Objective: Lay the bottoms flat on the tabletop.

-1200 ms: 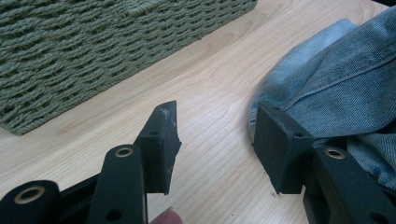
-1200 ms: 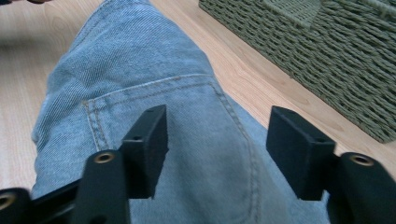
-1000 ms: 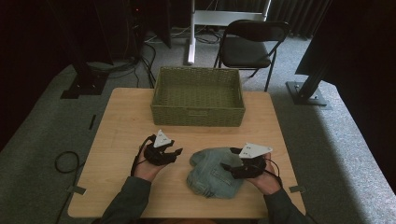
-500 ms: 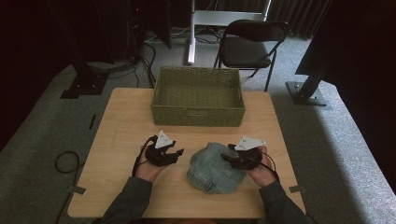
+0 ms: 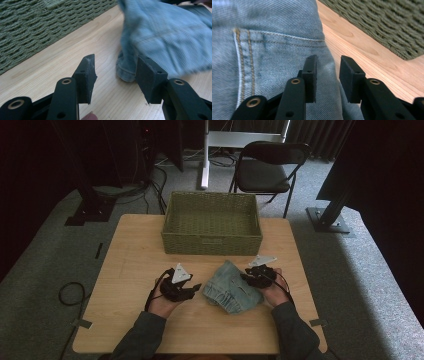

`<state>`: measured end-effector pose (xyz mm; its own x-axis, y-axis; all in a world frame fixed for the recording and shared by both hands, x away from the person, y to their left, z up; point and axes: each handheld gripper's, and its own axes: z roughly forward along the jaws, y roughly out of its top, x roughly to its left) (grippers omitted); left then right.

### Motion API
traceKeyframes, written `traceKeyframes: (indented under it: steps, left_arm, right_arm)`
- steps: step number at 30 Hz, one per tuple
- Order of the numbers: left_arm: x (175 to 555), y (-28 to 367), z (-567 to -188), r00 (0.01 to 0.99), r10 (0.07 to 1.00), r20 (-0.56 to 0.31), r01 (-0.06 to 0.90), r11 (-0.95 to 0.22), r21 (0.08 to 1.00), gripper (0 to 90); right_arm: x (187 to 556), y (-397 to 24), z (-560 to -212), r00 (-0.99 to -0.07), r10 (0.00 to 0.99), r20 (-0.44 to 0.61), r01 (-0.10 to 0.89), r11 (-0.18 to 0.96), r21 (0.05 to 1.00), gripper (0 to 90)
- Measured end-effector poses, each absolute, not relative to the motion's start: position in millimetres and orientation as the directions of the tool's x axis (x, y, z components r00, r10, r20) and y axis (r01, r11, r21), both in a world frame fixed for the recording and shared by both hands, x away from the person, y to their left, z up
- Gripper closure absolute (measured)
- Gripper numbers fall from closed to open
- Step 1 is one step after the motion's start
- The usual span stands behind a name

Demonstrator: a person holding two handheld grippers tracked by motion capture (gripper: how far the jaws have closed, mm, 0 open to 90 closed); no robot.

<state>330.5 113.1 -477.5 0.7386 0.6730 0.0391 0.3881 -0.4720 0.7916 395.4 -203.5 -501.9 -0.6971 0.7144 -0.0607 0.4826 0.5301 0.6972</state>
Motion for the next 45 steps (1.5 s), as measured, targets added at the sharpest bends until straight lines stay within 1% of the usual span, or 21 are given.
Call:
traceKeyframes:
  steps: [7, 12, 19, 22, 27, 31, 34, 40, 45]
  left_arm:
    - [327, 107, -481, 0.757, 0.652, 0.042, 0.382, -0.494, 0.781, 50.6]
    - [322, 102, -487, 0.777, 0.626, 0.059, 0.369, -0.53, 0.764, 49.8]
    - [320, 93, -498, 0.799, 0.594, 0.089, 0.36, -0.592, 0.721, 49.2]
    - [323, 90, -497, 0.796, 0.598, 0.089, 0.358, -0.586, 0.727, 49.3]
    - [326, 86, -490, 0.797, 0.594, 0.108, 0.339, -0.588, 0.735, 49.5]
    - [331, 83, -483, 0.795, 0.596, 0.113, 0.327, -0.578, 0.747, 49.5]
    - [336, 80, -477, 0.791, 0.601, 0.114, 0.319, -0.565, 0.761, 49.8]
    - [353, 75, -469, 0.78, 0.619, 0.091, 0.333, -0.533, 0.778, 50.6]
    - [367, 71, -466, 0.77, 0.634, 0.07, 0.35, -0.511, 0.785, 50.7]
  right_arm:
    - [413, -200, -507, -0.68, 0.731, -0.047, 0.53, 0.535, 0.658, 68.8]
    - [418, -201, -509, -0.677, 0.736, -0.031, 0.544, 0.528, 0.653, 68.1]
    - [418, -202, -509, -0.675, 0.738, -0.03, 0.543, 0.523, 0.657, 65.2]
    - [415, -203, -506, -0.668, 0.743, -0.039, 0.538, 0.518, 0.665, 61.3]
    - [399, -208, -495, -0.681, 0.73, -0.063, 0.499, 0.525, 0.689, 53.8]
    - [376, -212, -486, -0.699, 0.707, -0.107, 0.448, 0.55, 0.705, 47.6]
    - [359, -218, -479, -0.709, 0.694, -0.126, 0.409, 0.55, 0.728, 45.0]
    - [329, -231, -463, -0.737, 0.662, -0.135, 0.332, 0.529, 0.781, 39.4]
    - [313, -229, -464, -0.784, 0.602, -0.151, 0.273, 0.552, 0.788, 33.8]
